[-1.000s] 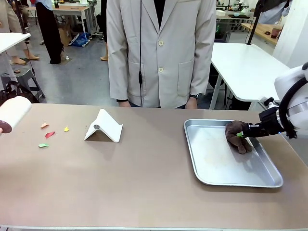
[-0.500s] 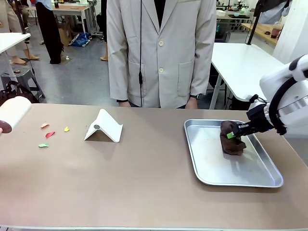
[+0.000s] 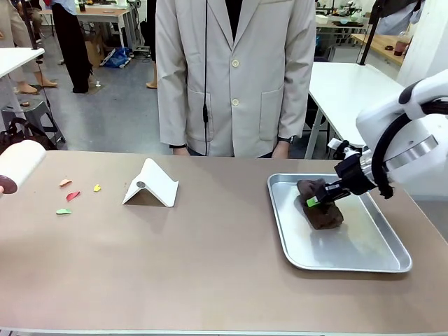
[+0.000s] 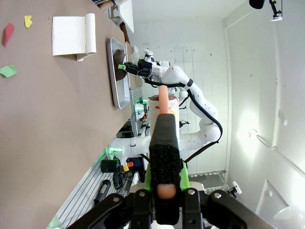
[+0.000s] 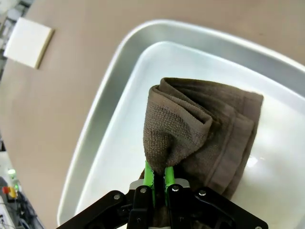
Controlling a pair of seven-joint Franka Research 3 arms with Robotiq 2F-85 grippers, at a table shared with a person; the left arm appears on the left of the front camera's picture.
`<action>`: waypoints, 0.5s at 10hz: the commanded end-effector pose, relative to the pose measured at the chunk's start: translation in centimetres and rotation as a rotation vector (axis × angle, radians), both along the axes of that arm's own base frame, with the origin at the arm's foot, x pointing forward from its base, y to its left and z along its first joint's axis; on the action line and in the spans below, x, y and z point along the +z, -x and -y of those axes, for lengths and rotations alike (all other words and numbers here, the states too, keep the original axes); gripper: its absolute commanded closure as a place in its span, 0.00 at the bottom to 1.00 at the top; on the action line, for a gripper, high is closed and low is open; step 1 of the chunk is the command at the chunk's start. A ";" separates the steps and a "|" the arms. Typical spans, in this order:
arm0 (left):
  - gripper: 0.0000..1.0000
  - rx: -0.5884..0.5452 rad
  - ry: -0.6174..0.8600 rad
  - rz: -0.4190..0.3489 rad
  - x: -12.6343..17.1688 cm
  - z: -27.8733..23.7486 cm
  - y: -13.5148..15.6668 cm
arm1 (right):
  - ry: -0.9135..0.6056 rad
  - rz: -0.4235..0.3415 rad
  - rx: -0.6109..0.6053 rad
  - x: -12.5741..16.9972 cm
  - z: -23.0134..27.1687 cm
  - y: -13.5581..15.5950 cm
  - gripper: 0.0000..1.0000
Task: Clean the surface of the table.
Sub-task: If a person points to the right, clean the right side of the table with your right hand, and if they point to the left, clean the left side with your left hand.
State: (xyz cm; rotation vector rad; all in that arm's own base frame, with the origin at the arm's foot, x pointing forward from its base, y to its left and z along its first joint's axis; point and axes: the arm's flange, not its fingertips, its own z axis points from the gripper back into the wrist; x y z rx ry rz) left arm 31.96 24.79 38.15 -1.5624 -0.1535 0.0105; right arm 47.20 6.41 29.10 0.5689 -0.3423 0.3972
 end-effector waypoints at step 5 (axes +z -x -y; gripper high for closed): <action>1.00 -0.008 0.011 0.011 0.4 -0.1 0.3 | 0.071 0.029 0.028 -0.4 -2.6 0.0 0.91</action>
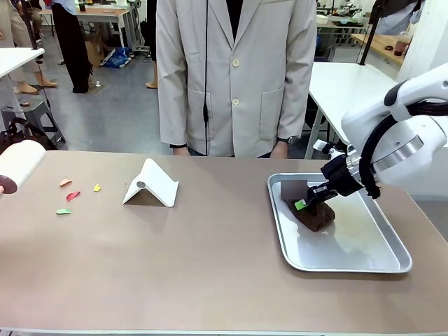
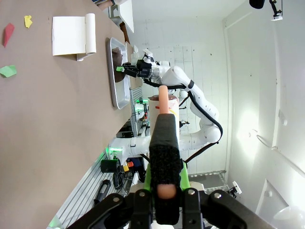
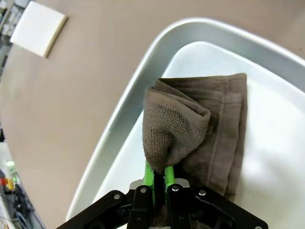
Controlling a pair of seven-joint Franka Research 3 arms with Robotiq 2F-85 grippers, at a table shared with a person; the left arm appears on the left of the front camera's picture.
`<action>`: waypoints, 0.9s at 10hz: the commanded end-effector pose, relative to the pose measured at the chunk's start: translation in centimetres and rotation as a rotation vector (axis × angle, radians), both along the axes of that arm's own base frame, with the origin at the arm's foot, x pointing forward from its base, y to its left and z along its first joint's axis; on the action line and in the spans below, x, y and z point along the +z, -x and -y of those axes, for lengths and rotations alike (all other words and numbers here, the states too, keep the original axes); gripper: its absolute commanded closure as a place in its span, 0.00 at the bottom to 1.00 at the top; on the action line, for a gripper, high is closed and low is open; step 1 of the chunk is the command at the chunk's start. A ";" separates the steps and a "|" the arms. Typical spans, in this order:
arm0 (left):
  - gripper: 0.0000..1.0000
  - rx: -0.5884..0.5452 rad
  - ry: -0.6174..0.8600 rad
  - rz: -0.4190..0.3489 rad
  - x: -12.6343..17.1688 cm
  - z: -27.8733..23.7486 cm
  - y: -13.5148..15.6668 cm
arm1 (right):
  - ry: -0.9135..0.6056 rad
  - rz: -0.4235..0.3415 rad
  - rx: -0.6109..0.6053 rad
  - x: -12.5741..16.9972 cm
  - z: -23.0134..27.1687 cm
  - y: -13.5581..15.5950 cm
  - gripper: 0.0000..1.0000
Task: Clean the surface of the table.
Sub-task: If a person points to the right, clean the right side of the table with your right hand, and if they point to the left, clean the left side with your left hand.
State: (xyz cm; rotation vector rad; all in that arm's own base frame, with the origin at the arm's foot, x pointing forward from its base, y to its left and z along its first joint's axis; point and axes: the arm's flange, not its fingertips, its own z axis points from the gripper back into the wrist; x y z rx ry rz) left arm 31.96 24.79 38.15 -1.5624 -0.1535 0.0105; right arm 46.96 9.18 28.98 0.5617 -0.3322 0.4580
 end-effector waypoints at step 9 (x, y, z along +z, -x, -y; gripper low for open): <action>1.00 -0.008 0.011 0.011 0.4 -0.1 0.3 | 0.304 0.090 -0.185 2.5 7.1 -0.4 0.91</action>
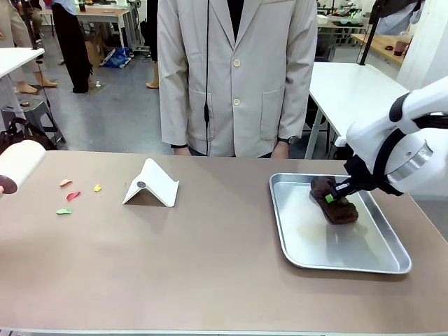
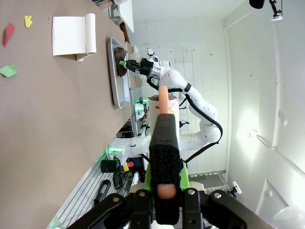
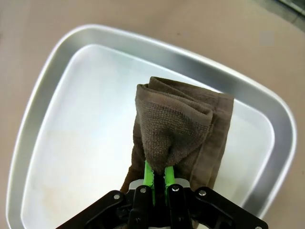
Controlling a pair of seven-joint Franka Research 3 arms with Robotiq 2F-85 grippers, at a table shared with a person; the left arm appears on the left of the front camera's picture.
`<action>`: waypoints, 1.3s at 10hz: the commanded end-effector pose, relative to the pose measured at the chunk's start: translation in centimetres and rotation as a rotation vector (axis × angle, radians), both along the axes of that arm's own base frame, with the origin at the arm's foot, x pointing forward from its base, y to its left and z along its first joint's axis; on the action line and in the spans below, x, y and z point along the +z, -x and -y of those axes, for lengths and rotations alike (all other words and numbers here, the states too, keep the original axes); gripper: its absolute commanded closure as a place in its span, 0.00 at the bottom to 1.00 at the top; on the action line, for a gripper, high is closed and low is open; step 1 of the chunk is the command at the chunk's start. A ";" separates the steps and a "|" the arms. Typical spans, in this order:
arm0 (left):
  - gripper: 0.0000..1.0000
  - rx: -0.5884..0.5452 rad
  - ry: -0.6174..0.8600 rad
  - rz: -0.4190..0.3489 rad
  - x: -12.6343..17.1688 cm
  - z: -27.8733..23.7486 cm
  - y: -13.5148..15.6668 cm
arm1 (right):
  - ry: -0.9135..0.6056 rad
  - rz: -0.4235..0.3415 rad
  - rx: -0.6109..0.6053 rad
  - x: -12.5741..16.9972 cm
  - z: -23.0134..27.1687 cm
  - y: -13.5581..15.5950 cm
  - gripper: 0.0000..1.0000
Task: Clean the surface of the table.
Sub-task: If a person points to the right, clean the right side of the table with your right hand, and if they point to the left, clean the left side with your left hand.
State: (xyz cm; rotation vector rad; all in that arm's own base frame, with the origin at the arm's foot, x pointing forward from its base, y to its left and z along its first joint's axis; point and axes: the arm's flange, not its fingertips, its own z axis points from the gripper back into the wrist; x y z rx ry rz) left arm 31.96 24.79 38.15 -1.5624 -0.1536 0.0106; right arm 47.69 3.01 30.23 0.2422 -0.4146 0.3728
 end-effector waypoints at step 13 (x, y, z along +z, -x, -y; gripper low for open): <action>1.00 -0.008 0.011 0.011 0.4 -0.1 0.3 | -1.081 -0.106 0.012 11.4 13.4 6.9 0.91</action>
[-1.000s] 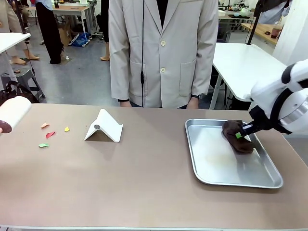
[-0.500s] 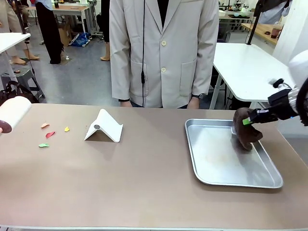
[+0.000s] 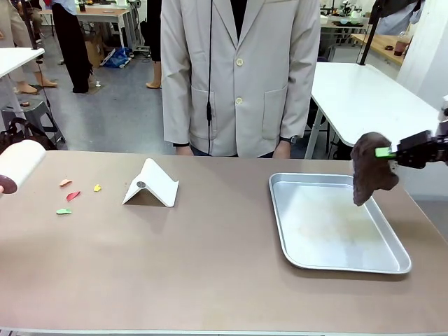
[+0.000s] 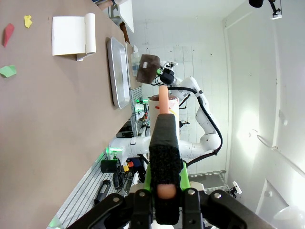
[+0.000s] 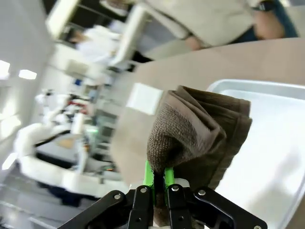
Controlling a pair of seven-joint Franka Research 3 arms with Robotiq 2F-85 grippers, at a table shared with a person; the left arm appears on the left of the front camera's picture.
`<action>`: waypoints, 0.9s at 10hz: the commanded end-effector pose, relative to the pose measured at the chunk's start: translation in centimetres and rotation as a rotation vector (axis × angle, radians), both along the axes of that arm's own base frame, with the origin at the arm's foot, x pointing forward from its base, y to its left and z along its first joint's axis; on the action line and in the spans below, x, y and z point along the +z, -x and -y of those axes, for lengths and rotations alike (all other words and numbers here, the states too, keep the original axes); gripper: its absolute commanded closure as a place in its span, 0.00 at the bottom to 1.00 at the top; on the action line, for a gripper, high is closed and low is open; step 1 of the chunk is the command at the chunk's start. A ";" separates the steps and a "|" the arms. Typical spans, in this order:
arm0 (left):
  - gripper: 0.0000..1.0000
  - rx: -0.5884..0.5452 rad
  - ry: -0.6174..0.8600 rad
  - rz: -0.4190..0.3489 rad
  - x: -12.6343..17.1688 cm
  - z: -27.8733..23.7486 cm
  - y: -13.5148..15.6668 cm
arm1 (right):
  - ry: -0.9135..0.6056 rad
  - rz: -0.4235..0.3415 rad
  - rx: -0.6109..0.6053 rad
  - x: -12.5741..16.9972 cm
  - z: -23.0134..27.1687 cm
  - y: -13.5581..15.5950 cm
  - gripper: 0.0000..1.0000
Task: Clean the surface of the table.
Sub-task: If a person points to the right, clean the right side of the table with your right hand, and if they point to the left, clean the left side with your left hand.
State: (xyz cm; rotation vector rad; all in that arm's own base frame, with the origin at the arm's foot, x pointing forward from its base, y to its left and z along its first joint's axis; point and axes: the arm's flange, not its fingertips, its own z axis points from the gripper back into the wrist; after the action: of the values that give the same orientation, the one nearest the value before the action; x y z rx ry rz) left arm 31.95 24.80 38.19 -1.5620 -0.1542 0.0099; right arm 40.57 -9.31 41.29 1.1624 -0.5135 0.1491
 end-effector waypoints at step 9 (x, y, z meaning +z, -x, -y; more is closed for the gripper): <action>1.00 -0.008 0.012 0.010 0.4 -0.1 0.3 | -0.437 -0.085 0.079 0.5 8.4 6.5 0.91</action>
State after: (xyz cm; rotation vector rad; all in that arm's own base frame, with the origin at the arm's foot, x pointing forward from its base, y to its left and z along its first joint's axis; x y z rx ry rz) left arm 31.96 24.80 38.19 -1.5618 -0.1543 0.0099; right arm 33.89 -17.14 41.52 1.6133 -0.4505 0.0416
